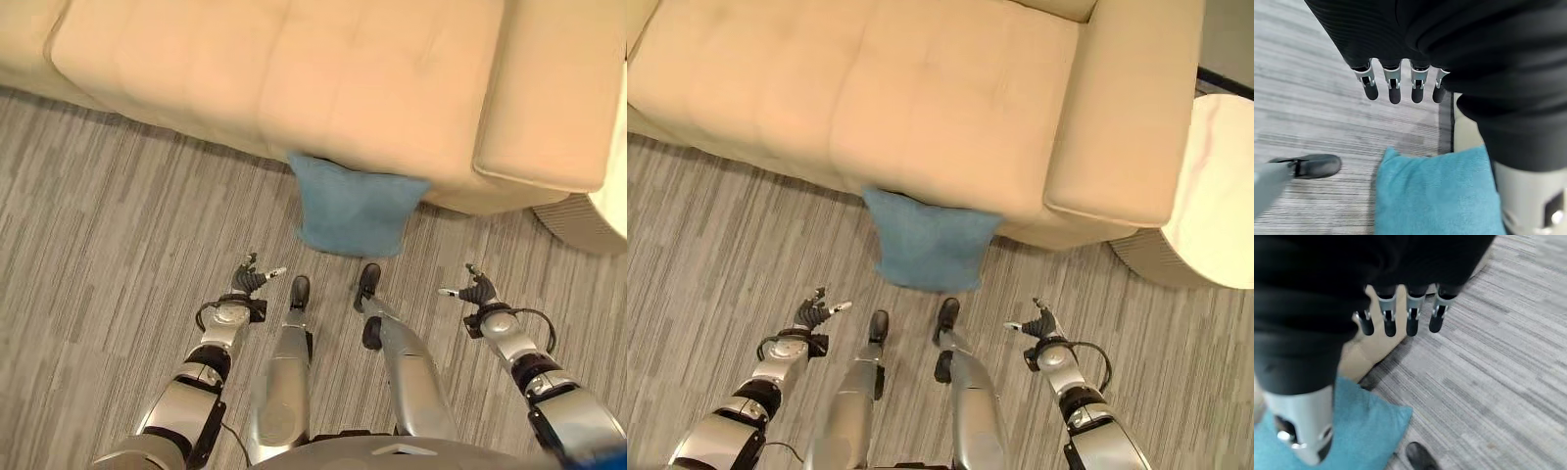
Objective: Pick up all the scattered cushions and arrange them neatly on the sofa.
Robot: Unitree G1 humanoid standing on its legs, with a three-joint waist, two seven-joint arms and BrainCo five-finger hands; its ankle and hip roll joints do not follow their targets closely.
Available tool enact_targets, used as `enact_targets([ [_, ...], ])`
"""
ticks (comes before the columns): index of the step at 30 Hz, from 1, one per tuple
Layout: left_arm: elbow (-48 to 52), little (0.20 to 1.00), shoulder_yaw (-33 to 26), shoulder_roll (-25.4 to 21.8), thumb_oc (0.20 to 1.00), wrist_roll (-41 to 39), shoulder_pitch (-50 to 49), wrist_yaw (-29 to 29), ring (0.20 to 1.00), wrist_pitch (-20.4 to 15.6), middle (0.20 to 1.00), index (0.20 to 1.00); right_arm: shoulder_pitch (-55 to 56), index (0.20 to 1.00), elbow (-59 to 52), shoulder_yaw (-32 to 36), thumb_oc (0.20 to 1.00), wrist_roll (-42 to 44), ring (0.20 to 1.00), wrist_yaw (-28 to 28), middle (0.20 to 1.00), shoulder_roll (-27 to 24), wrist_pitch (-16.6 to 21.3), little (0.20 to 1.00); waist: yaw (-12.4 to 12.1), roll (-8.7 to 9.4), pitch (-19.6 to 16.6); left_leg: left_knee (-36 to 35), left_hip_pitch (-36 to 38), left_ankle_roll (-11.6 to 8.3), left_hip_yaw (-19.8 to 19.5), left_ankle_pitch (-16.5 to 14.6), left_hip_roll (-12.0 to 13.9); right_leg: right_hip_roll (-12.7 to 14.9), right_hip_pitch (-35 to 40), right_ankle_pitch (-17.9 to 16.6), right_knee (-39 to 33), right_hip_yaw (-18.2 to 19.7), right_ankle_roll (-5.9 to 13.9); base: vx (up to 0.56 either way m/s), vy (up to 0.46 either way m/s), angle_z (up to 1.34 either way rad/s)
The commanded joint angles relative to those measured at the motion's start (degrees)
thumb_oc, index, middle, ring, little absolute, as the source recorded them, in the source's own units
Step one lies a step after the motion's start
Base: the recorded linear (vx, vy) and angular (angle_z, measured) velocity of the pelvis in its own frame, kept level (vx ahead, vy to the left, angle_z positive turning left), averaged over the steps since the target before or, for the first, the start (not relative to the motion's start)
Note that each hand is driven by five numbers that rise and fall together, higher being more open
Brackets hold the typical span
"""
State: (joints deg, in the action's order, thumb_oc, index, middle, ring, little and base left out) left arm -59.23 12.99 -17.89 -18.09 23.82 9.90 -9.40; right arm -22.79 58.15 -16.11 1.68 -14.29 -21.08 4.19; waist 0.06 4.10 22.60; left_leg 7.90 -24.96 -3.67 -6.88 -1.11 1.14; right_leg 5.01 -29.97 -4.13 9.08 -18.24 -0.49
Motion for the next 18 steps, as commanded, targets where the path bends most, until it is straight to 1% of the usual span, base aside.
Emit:
enact_targets([
  [1,-0.5,1.000,0.3,-0.2,1.000,-2.7,-4.5,2.0,1.000,-1.9,1.000,1.000,4.0,1.000,-1.2,-0.8,1.000,2.3,1.000,-2.9,1.000,-0.7,2.1,1.000,0.4,-0.19,-7.7,1.6,-0.4,-1.33,1.5,-0.5,-0.5,3.3,2.8,4.4,2.0,2.5,5.38,0.02,-0.041,-0.02],
  [2,0.1,1.000,0.3,-0.3,1.000,-3.3,-4.3,2.2,1.000,-2.0,1.000,1.000,3.7,1.000,-1.4,-0.5,1.000,2.6,1.000,-3.3,1.000,-0.7,2.2,1.000,0.5,-0.25,-7.3,2.4,-1.4,-1.38,1.5,-0.7,-0.6,3.3,2.2,4.7,2.5,2.8,5.23,0.09,-0.082,-0.05],
  [3,0.7,1.000,0.4,-0.3,1.000,-3.7,-3.9,2.6,1.000,-2.2,1.000,1.000,3.4,1.000,-1.7,-0.4,1.000,3.0,1.000,-3.7,1.000,-0.9,2.3,1.000,0.3,-0.44,-6.9,4.1,-2.1,-1.79,1.4,-2.5,-0.4,3.0,1.8,6.4,3.7,3.1,5.47,0.03,-0.064,-0.01],
  [4,0.8,1.000,0.8,-0.1,1.000,-5.2,-1.8,3.2,1.000,-2.6,1.000,1.000,1.2,1.000,-1.7,-0.2,1.000,3.8,1.000,-5.0,1.000,-1.2,2.5,1.000,0.7,-0.71,-5.7,7.7,-6.8,-1.77,1.7,-2.8,-0.4,3.5,-2.3,6.7,6.1,3.2,5.25,0.00,-0.027,0.10],
  [5,0.9,1.000,1.1,-0.4,1.000,-6.3,0.3,3.9,1.000,-2.9,1.000,1.000,-1.4,1.000,-1.9,-0.4,1.000,4.4,1.000,-6.1,1.000,-1.0,2.6,1.000,1.0,-0.90,-5.0,9.1,-10.5,-1.51,2.0,-2.9,-0.2,3.8,-6.7,6.7,8.3,3.7,5.31,-0.09,0.037,0.18],
  [8,1.5,1.000,1.4,-2.0,1.000,-7.3,4.1,5.6,1.000,-3.6,1.000,1.000,-5.8,1.000,-2.4,-0.1,1.000,5.9,1.000,-8.3,1.000,-1.6,3.0,1.000,1.4,-0.89,-4.8,11.0,-16.6,-0.95,2.4,-3.2,-0.6,4.2,-12.8,6.6,10.4,4.9,5.67,-0.04,0.055,0.06],
  [9,2.2,1.000,1.6,-2.9,1.000,-8.3,7.1,6.5,1.000,-4.1,1.000,1.000,-8.9,1.000,-3.3,0.3,1.000,6.8,1.000,-9.8,1.000,-2.4,3.4,1.000,1.8,-0.88,-4.8,12.4,-21.0,-0.53,2.2,-3.4,-0.9,4.5,-17.3,6.6,12.2,5.8,5.97,-0.03,0.067,0.01],
  [13,3.1,1.000,2.0,-5.8,1.000,-10.2,13.9,8.0,1.000,-4.7,1.000,1.000,-14.9,1.000,-4.4,1.1,1.000,8.9,1.000,-12.3,1.000,-4.0,3.9,1.000,2.7,-0.92,-4.2,16.0,-29.5,0.61,2.0,-4.3,-1.7,5.5,-25.8,6.8,16.2,8.0,6.67,-0.01,0.074,-0.04],
  [14,3.5,1.000,2.5,-7.1,1.000,-10.9,17.1,8.4,1.000,-4.9,1.000,1.000,-17.5,1.000,-5.1,0.9,1.000,9.5,1.000,-13.2,1.000,-4.5,4.3,1.000,3.0,-0.88,-3.9,17.3,-32.4,1.22,2.2,-4.9,-2.0,5.7,-29.0,7.3,17.8,8.8,6.66,-0.04,0.070,-0.07],
  [18,3.6,1.000,3.5,-9.3,1.000,-12.4,23.1,9.3,1.000,-5.0,1.000,1.000,-21.6,1.000,-6.2,1.0,1.000,10.8,1.000,-15.2,1.000,-5.4,4.8,1.000,3.8,-0.73,-3.3,20.9,-38.9,1.95,2.3,-6.0,-2.6,5.9,-35.4,7.4,21.2,10.2,7.25,-0.03,0.045,-0.06],
])
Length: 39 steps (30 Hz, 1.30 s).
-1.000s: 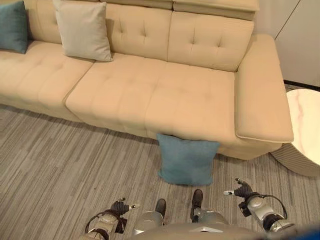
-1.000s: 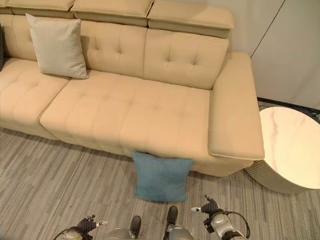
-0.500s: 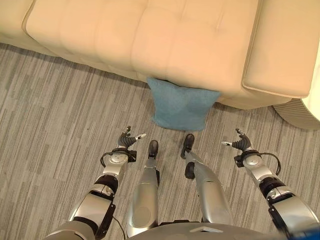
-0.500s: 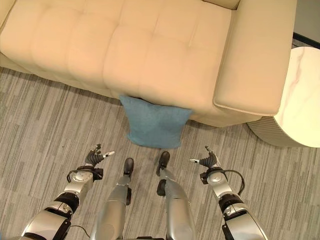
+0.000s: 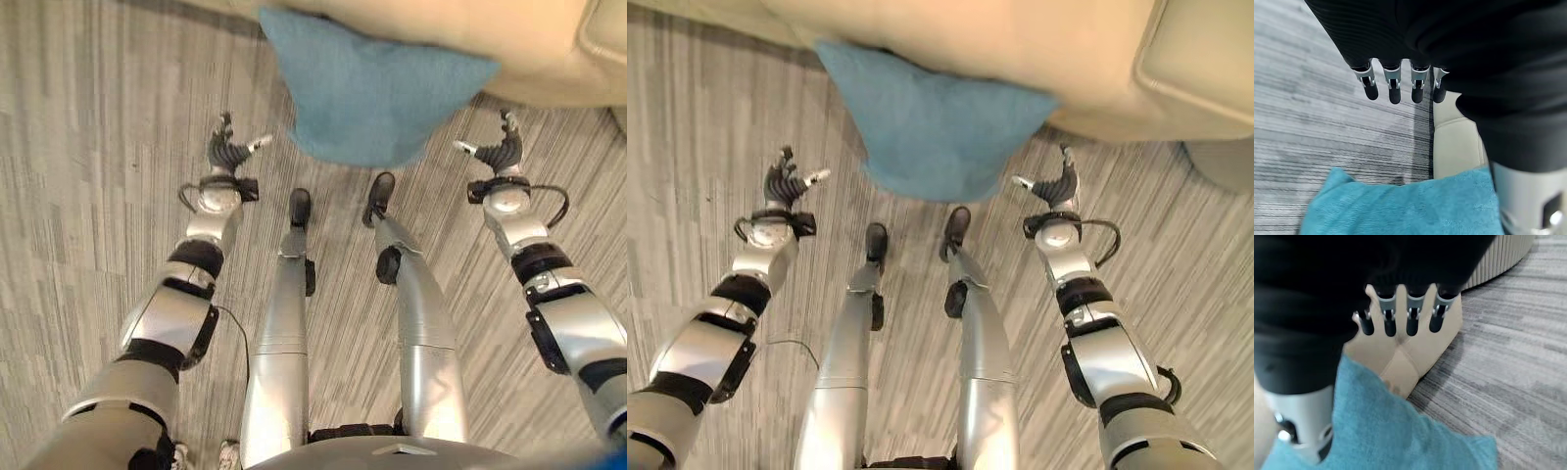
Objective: Pick up all the scattered cushions and arrange them neatly on the sofa.
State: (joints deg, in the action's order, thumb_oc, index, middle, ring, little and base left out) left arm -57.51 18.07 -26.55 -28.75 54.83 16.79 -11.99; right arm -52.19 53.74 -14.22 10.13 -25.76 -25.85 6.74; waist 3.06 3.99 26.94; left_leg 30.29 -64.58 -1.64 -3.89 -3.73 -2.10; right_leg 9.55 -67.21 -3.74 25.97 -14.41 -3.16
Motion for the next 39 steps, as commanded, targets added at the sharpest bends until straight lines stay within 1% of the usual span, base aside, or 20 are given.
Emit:
enact_targets([
  [1,1.8,1.000,-1.2,-1.2,1.000,-1.7,-6.3,2.7,1.000,-2.4,1.000,1.000,6.6,1.000,-2.0,-1.0,1.000,2.4,1.000,-4.0,1.000,-1.1,2.3,1.000,1.1,-0.58,-7.6,-0.9,-0.6,0.02,-0.7,-3.6,0.7,1.4,0.5,7.0,4.6,6.6,10.12,0.00,0.044,-0.02],
  [2,1.7,1.000,-0.5,-1.8,1.000,-1.9,-4.2,2.9,1.000,-2.4,1.000,1.000,5.2,1.000,-2.8,-1.1,1.000,2.9,1.000,-4.6,1.000,-1.4,2.5,1.000,1.6,-0.68,-7.2,0.8,-3.4,0.14,-0.9,-3.9,0.3,1.4,-2.2,6.9,5.7,7.3,10.27,0.00,0.000,0.00],
  [3,1.6,1.000,-0.5,-1.8,1.000,-1.9,-4.1,2.9,1.000,-2.4,1.000,1.000,5.1,1.000,-2.8,-1.0,1.000,2.9,1.000,-4.7,1.000,-1.4,2.4,1.000,1.6,-0.65,-7.3,0.9,-3.7,0.15,-0.8,-4.0,0.3,1.4,-2.5,7.0,5.9,7.4,10.28,0.02,0.033,-0.01],
  [6,2.3,1.000,0.6,-2.7,1.000,-3.7,0.2,3.2,1.000,-3.0,1.000,1.000,1.4,1.000,-5.6,-1.4,1.000,4.3,1.000,-5.6,1.000,-2.7,3.9,1.000,2.5,-0.52,-7.3,4.1,-9.6,0.52,-0.7,-4.6,0.3,1.3,-9.2,6.8,8.7,8.6,10.63,0.04,0.022,-0.07],
  [7,2.3,1.000,0.6,-2.6,1.000,-3.7,0.3,3.2,1.000,-3.0,1.000,1.000,1.3,1.000,-5.6,-1.4,1.000,4.3,1.000,-5.6,1.000,-2.7,3.8,1.000,2.5,-0.53,-7.5,4.2,-10.0,0.53,-0.6,-4.6,0.3,1.3,-9.6,6.9,8.9,8.6,10.63,0.05,0.012,-0.10],
  [9,3.0,1.000,2.0,-3.5,1.000,-4.6,3.8,3.7,1.000,-3.2,1.000,1.000,-1.0,1.000,-7.3,-1.7,1.000,5.9,1.000,-6.0,1.000,-3.8,5.0,1.000,2.9,-0.73,-7.3,7.3,-14.6,0.75,0.0,-5.0,0.0,1.0,-14.6,6.9,11.6,9.5,10.87,0.05,0.005,-0.07],
  [15,4.7,1.000,3.2,-3.5,1.000,-6.1,7.3,4.5,1.000,-3.6,1.000,1.000,-4.1,1.000,-10.2,-2.0,1.000,7.8,1.000,-6.1,1.000,-5.2,6.1,1.000,3.3,-1.24,-7.4,13.3,-22.1,0.86,0.6,-5.6,0.0,0.9,-22.3,7.5,16.7,10.7,10.74,0.04,-0.019,-0.07],
  [16,4.6,1.000,3.2,-3.5,1.000,-6.2,7.3,4.5,1.000,-3.6,1.000,1.000,-4.2,1.000,-10.2,-2.0,1.000,7.9,1.000,-6.1,1.000,-5.2,6.1,1.000,3.3,-1.23,-7.5,13.5,-22.3,0.86,0.6,-5.7,0.0,0.9,-22.5,7.5,16.8,10.7,10.75,0.03,-0.014,-0.09],
  [20,5.5,1.000,5.3,-4.3,1.000,-7.2,10.8,4.7,1.000,-3.5,1.000,1.000,-7.9,1.000,-11.8,-3.8,1.000,10.3,1.000,-5.2,1.000,-5.6,6.9,1.000,2.8,-2.43,-4.6,16.8,-23.5,0.91,0.2,-6.0,0.5,0.1,-22.7,7.7,18.1,10.1,10.90,0.02,-0.004,-0.10],
  [21,5.6,1.000,6.9,-4.1,1.000,-6.9,13.2,4.6,1.000,-3.1,1.000,1.000,-10.3,1.000,-12.7,-6.0,1.000,10.7,1.000,-4.5,1.000,-5.1,6.9,1.000,2.5,-2.96,-3.2,18.3,-24.0,0.89,0.2,-6.1,0.8,-0.2,-22.7,7.6,18.8,9.8,10.85,0.01,-0.011,-0.10],
  [25,4.8,1.000,9.9,-2.6,1.000,-7.5,17.7,4.8,1.000,-2.6,1.000,1.000,-15.9,1.000,-12.8,-10.5,1.000,10.7,1.000,-3.9,1.000,-3.4,6.0,1.000,2.1,-3.93,-1.9,19.7,-24.5,0.61,-0.1,-5.9,1.3,-0.6,-22.7,7.4,19.2,9.4,10.70,0.00,-0.016,-0.12],
  [28,1.6,1.000,11.8,1.1,1.000,-6.8,22.0,6.0,1.000,-0.5,1.000,1.000,-20.3,1.000,-11.6,-14.3,1.000,10.3,1.000,-3.6,1.000,-0.4,4.4,1.000,1.6,-4.54,-1.6,20.2,-24.6,0.50,-0.4,-5.8,1.4,-1.0,-22.7,7.4,19.5,9.3,10.42,0.00,-0.027,-0.03],
  [29,-2.6,1.000,13.7,3.2,1.000,-5.7,25.6,6.3,1.000,1.8,1.000,1.000,-23.3,1.000,-9.7,-17.0,1.000,10.0,1.000,-3.1,1.000,0.8,3.1,1.000,1.3,-4.87,-2.0,20.1,-24.6,0.43,-0.7,-5.6,1.5,-1.0,-22.7,7.3,19.3,9.2,10.41,0.00,-0.051,-0.01],
  [30,-3.1,1.000,14.5,4.3,1.000,-5.8,27.9,6.7,1.000,1.9,1.000,1.000,-25.9,1.000,-9.2,-18.8,1.000,10.3,1.000,-2.7,1.000,1.3,2.3,1.000,1.0,-5.29,-2.1,19.8,-24.7,0.33,-0.9,-5.4,1.4,-0.9,-22.7,7.2,19.1,9.0,10.42,0.00,-0.066,-0.02],
  [32,-1.5,1.000,15.1,4.6,1.000,-5.8,28.8,6.9,1.000,1.7,1.000,1.000,-27.4,1.000,-9.3,-19.6,1.000,10.9,1.000,-2.6,1.000,2.0,1.8,1.000,0.7,-5.51,-2.6,19.5,-24.8,0.21,-1.0,-5.2,1.3,-1.0,-22.7,7.2,19.0,9.0,10.33,0.00,-0.057,0.03],
  [33,-1.0,1.000,15.7,4.2,1.000,-8.3,29.8,6.1,1.000,1.3,1.000,1.000,-29.7,1.000,-8.2,-20.8,1.000,11.6,1.000,-2.3,1.000,2.5,1.6,1.000,0.4,-5.70,-3.0,19.1,-24.8,0.16,-1.1,-5.1,1.1,-1.0,-22.7,7.2,18.6,8.9,10.28,0.00,-0.030,0.09],
  [34,0.3,1.000,16.4,3.4,1.000,-10.2,30.0,5.4,1.000,0.6,1.000,1.000,-30.7,0.200,-8.0,-21.7,0.200,12.1,0.200,-2.0,0.200,2.9,1.5,0.200,0.3,-5.74,-3.3,18.8,-24.7,0.12,-1.2,-5.0,1.0,-1.0,-22.7,7.1,18.4,8.8,10.31,0.01,-0.020,0.09],
  [35,3.1,0.288,16.5,2.3,0.288,-12.9,29.5,4.7,0.288,-0.5,0.288,0.288,-31.5,0.200,-8.4,-22.1,0.200,13.0,0.200,-1.9,0.200,3.2,1.8,0.200,0.2,-5.73,-3.7,18.6,-24.8,-0.03,-1.4,-4.8,1.0,-1.0,-22.7,7.1,18.1,8.6,10.31,0.01,-0.021,0.04],
  [36,4.3,0.200,16.4,2.1,0.200,-13.9,29.1,4.6,0.200,-0.8,0.200,0.200,-31.7,0.200,-8.7,-22.0,0.200,13.4,0.200,-2.0,0.200,3.2,2.0,0.200,0.1,-5.70,-3.8,18.7,-24.9,-0.04,-1.6,-4.8,1.0,-1.0,-22.7,7.1,18.2,8.6,10.26,0.01,-0.016,0.03],
  [39,6.7,0.200,16.3,0.8,0.200,-13.9,27.8,4.9,0.200,-1.5,0.200,0.200,-31.5,0.200,-10.5,-21.5,0.200,13.2,0.200,-2.6,0.200,3.0,2.9,0.200,0.1,-5.61,-4.1,19.1,-25.1,-0.18,-1.9,-4.8,1.2,-1.0,-22.7,7.1,18.5,8.3,10.21,0.00,0.000,0.00],
])
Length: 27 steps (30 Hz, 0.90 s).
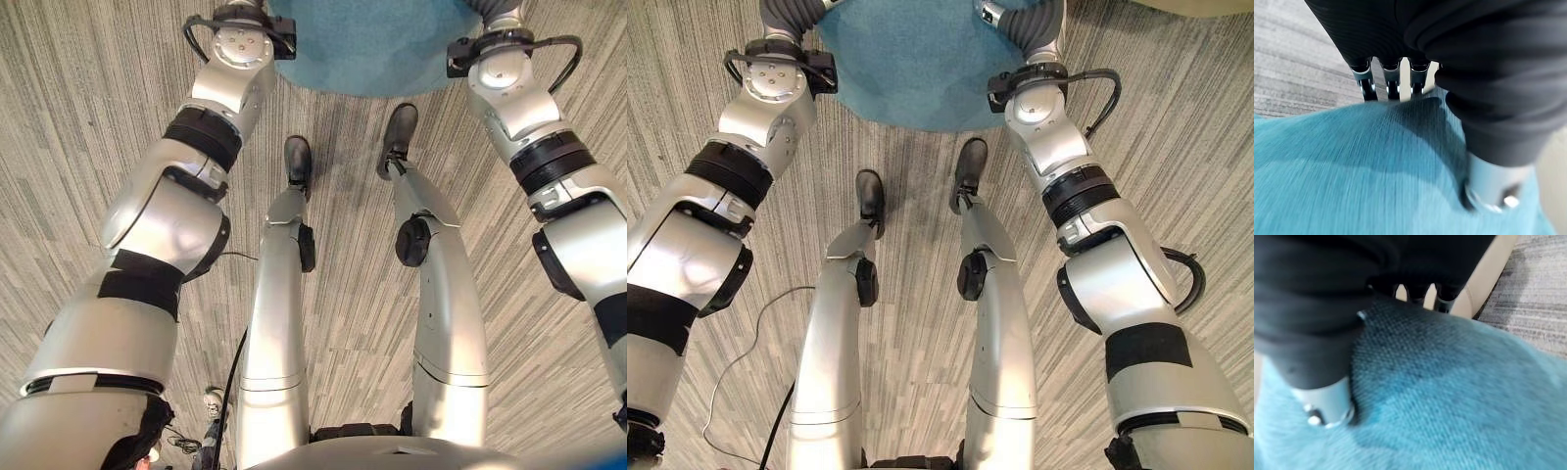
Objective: Pick up all the scattered cushions and arrange them neatly on the sofa.
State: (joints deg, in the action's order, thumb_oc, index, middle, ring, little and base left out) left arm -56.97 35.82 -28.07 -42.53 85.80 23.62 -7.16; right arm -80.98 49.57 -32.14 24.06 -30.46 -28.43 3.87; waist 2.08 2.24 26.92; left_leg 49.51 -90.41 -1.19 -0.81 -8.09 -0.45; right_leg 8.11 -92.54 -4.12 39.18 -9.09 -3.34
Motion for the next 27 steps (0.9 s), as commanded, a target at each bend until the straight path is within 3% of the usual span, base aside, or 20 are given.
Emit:
enact_targets([
  [1,7.6,0.200,-1.7,1.8,0.200,0.0,-4.0,-1.6,0.200,-6.8,0.200,0.200,-2.2,0.200,-7.1,-3.3,0.200,-1.5,0.200,2.0,0.200,5.1,5.9,0.200,1.1,-3.89,-4.4,0.1,0.7,-0.69,-5.1,-0.4,-0.4,0.4,2.6,7.5,5.6,2.8,10.34,0.00,0.000,0.00],
  [8,17.1,0.200,-5.3,2.9,0.200,1.5,-13.3,-1.7,0.200,-8.7,0.200,0.200,4.5,0.200,-12.3,1.3,0.200,-5.1,0.200,1.3,0.200,4.0,7.3,0.200,1.8,-3.53,-8.8,-3.0,1.3,-0.96,-3.7,-0.1,-0.6,0.3,2.6,6.9,4.7,2.9,10.37,-0.03,0.003,0.04],
  [9,22.7,0.200,-8.8,6.6,0.200,2.3,-19.9,-1.5,0.200,-9.7,0.200,0.200,10.3,0.200,-15.4,4.7,0.200,-8.1,0.200,1.7,0.200,4.5,7.4,0.200,2.1,-2.91,-12.1,-10.1,5.0,-1.03,-2.5,1.1,-0.9,0.5,4.9,6.7,1.4,2.8,10.36,-0.13,0.000,0.31],
  [10,24.0,0.200,-9.4,7.1,0.200,2.9,-21.4,-1.5,0.200,-9.7,0.200,0.200,11.8,0.200,-15.9,5.5,0.200,-9.0,0.200,1.8,0.200,4.7,7.5,0.200,2.1,-3.03,-12.3,-12.2,7.3,-1.12,-2.6,1.5,-0.8,0.5,6.9,6.5,-0.1,2.5,10.43,-0.22,0.019,0.32],
  [11,26.9,0.200,-11.5,9.6,0.200,3.8,-25.7,-1.8,0.200,-10.1,0.200,0.200,16.2,0.200,-17.7,8.0,0.200,-9.6,0.200,2.4,0.200,6.3,8.4,0.200,2.1,-3.30,-12.5,-16.7,13.2,-1.68,-3.1,2.4,-0.5,0.5,12.8,6.3,-3.5,1.9,10.58,-0.16,0.025,0.26],
  [16,35.8,0.200,-14.8,12.2,0.200,7.4,-37.6,-3.1,0.200,-11.1,0.200,0.200,28.5,0.200,-25.7,11.2,0.200,-12.6,0.200,5.2,0.200,8.6,10.3,0.200,1.7,-3.65,-13.0,-28.4,31.6,-3.34,-5.1,4.1,0.1,1.3,30.4,5.1,-13.9,-0.5,10.56,-0.06,-0.014,0.02],
  [17,38.5,0.200,-15.3,12.7,0.200,10.4,-43.6,-4.3,0.200,-10.7,0.200,0.200,35.4,0.200,-29.5,12.6,0.200,-13.8,0.200,7.2,0.200,9.1,10.9,0.200,1.4,-3.49,-13.8,-34.4,41.7,-4.03,-5.6,6.7,-0.1,1.7,39.7,3.0,-19.6,-2.1,10.03,-0.01,-0.031,0.06],
  [20,39.3,0.200,-15.2,13.4,0.200,10.9,-46.7,-4.5,0.200,-10.9,0.200,0.200,38.9,0.200,-30.9,12.5,0.200,-13.6,0.200,8.1,0.200,9.7,11.2,0.200,1.2,-3.28,-14.3,-36.5,47.2,-4.29,-5.6,6.9,0.2,1.6,44.8,2.9,-21.8,-3.0,9.93,0.01,-0.032,0.06],
  [22,40.9,0.200,-15.2,14.4,0.200,11.8,-53.6,-5.4,0.200,-10.9,0.200,0.200,46.9,0.200,-33.0,12.5,0.200,-13.9,0.200,10.4,0.200,10.5,11.3,0.200,1.0,-2.92,-15.0,-39.9,57.9,-4.97,-5.3,7.1,1.0,0.9,55.8,3.1,-25.6,-4.6,9.88,0.10,-0.061,0.06],
  [23,41.0,0.200,-15.1,14.4,0.200,11.8,-53.8,-5.4,0.200,-10.8,0.200,0.200,47.1,0.200,-33.1,12.5,0.200,-13.9,0.200,10.4,0.200,10.5,11.3,0.200,1.0,-2.94,-14.6,-40.2,58.6,-4.99,-5.3,7.1,1.0,0.8,56.6,3.0,-25.9,-4.7,9.88,0.22,-0.057,-0.02],
  [24,42.9,0.200,-15.0,14.9,0.200,14.1,-59.4,-5.9,0.200,-10.6,0.200,0.200,54.0,0.200,-34.8,12.4,0.200,-13.7,0.200,12.5,0.200,11.5,11.8,0.200,0.8,-2.79,-15.3,-43.2,67.0,-5.51,-4.8,7.3,1.9,-0.2,65.0,3.4,-28.7,-5.3,9.66,0.16,-0.039,-0.04],
  [25,42.9,0.200,-15.0,14.9,0.200,14.1,-59.4,-5.9,0.200,-10.6,0.200,0.200,54.0,0.200,-34.8,12.4,0.200,-13.7,0.200,12.5,0.200,11.5,11.8,0.200,0.8,-2.79,-15.2,-43.2,67.0,-5.51,-4.8,7.3,1.9,-0.2,65.1,3.4,-28.7,-5.3,9.66,0.27,-0.071,-0.05],
  [27,44.4,0.200,-15.5,14.1,0.200,16.0,-64.6,-6.8,0.200,-10.3,0.200,0.200,59.1,0.200,-36.1,13.1,0.200,-14.1,0.200,14.4,0.200,10.9,11.8,0.200,0.7,-2.73,-16.8,-46.0,73.8,-6.17,-4.2,7.8,3.1,-1.3,72.3,4.0,-30.8,-5.6,9.43,0.20,-0.054,0.05],
])
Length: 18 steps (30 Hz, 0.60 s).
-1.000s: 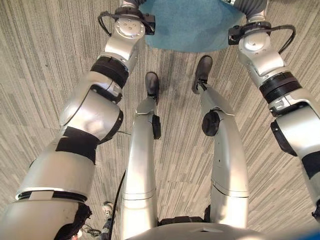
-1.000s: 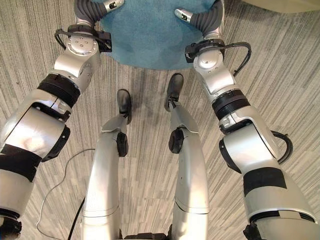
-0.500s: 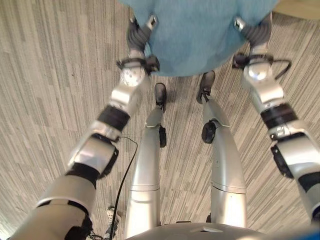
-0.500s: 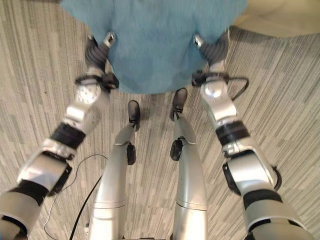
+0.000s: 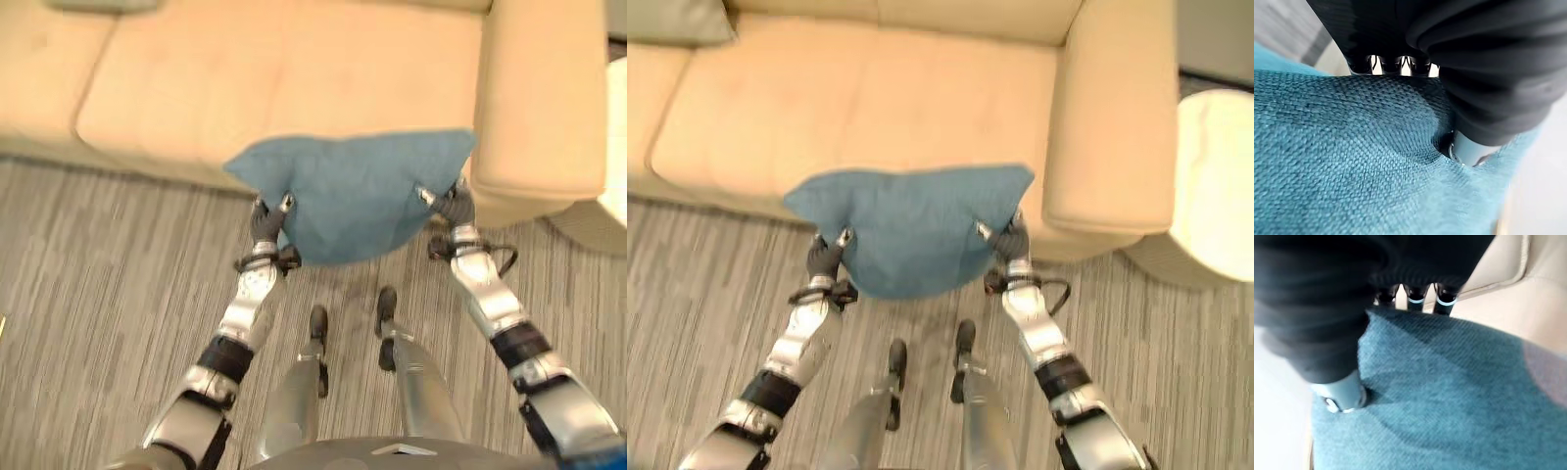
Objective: Pick up all the scattered cushions and arrange them neatly on the sofa.
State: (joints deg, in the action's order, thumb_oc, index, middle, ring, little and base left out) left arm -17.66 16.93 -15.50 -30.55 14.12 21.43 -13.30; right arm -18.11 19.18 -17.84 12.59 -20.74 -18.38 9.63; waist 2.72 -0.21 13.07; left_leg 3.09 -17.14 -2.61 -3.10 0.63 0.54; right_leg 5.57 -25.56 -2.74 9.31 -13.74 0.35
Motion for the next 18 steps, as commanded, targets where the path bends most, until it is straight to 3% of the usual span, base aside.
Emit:
enact_targets([
  [1,5.7,0.200,3.1,1.2,0.200,4.6,5.3,-5.0,0.200,-4.0,0.200,0.200,-2.1,0.200,-5.9,-0.8,0.200,-3.2,0.200,5.0,0.200,0.5,5.7,0.200,0.0,-0.22,-3.5,-0.4,2.4,-4.92,-1.6,-0.4,2.4,0.9,7.6,2.7,-1.9,-1.2,5.66,0.18,-0.054,0.04],
  [4,7.2,0.200,1.3,0.2,0.200,5.0,-1.1,-6.2,0.200,-3.4,0.200,0.200,3.9,0.200,-8.8,1.4,0.200,-4.4,0.200,6.3,0.200,-0.9,5.2,0.200,0.1,-0.24,-6.5,-1.6,8.8,-6.37,0.1,1.2,3.9,-0.9,16.5,3.9,-6.1,-1.7,5.25,0.20,-0.091,0.11],
  [10,7.6,0.200,-0.4,0.7,0.200,3.3,-5.2,-7.2,0.200,-2.9,0.200,0.200,7.3,0.200,-10.8,3.1,0.200,-5.0,0.200,6.7,0.200,-1.9,4.8,0.200,-0.9,0.60,-7.7,5.0,9.9,-6.44,2.1,1.1,3.9,-1.1,23.6,5.1,-8.5,-2.9,4.40,0.11,-0.067,0.16],
  [13,6.8,0.200,0.3,1.3,0.200,2.6,-5.7,-7.1,0.200,-2.3,0.200,0.200,7.9,0.200,-11.7,3.9,0.200,-4.9,0.200,6.4,0.200,-1.9,4.2,0.200,-1.1,1.36,-8.7,3.5,8.4,-4.40,8.0,0.2,3.7,-0.2,25.9,5.4,-9.6,-4.6,4.82,0.10,0.001,0.36],
  [14,6.0,0.200,0.9,1.6,0.200,2.2,-5.0,-7.3,0.200,-2.0,0.200,0.200,7.6,0.200,-12.4,4.3,0.200,-5.0,0.200,5.8,0.200,-2.0,4.1,0.200,-1.1,1.83,-8.9,5.1,4.4,-3.65,12.4,1.5,3.8,0.0,26.4,5.6,-10.0,-5.1,4.87,0.03,0.010,0.68],
  [16,6.7,0.200,0.7,1.0,0.200,2.0,-5.7,-7.4,0.200,-1.8,0.200,0.200,7.0,0.200,-12.4,3.8,0.200,-5.2,0.200,5.1,0.200,-1.3,3.5,0.200,-2.5,1.94,-9.4,5.1,3.0,-3.13,13.5,1.5,3.8,-0.6,27.7,6.4,-9.7,-4.6,5.08,0.24,0.132,0.24],
  [18,9.1,0.200,-0.1,-0.2,0.200,1.8,-7.7,-7.9,0.200,-1.0,0.200,0.200,6.2,0.200,-11.8,3.2,0.200,-5.4,0.200,6.0,0.200,-0.4,2.8,0.200,-3.8,2.48,-10.2,2.8,7.5,-1.48,11.9,-0.7,2.6,0.1,30.2,7.9,-8.2,-3.2,6.07,0.44,0.328,-0.60],
])
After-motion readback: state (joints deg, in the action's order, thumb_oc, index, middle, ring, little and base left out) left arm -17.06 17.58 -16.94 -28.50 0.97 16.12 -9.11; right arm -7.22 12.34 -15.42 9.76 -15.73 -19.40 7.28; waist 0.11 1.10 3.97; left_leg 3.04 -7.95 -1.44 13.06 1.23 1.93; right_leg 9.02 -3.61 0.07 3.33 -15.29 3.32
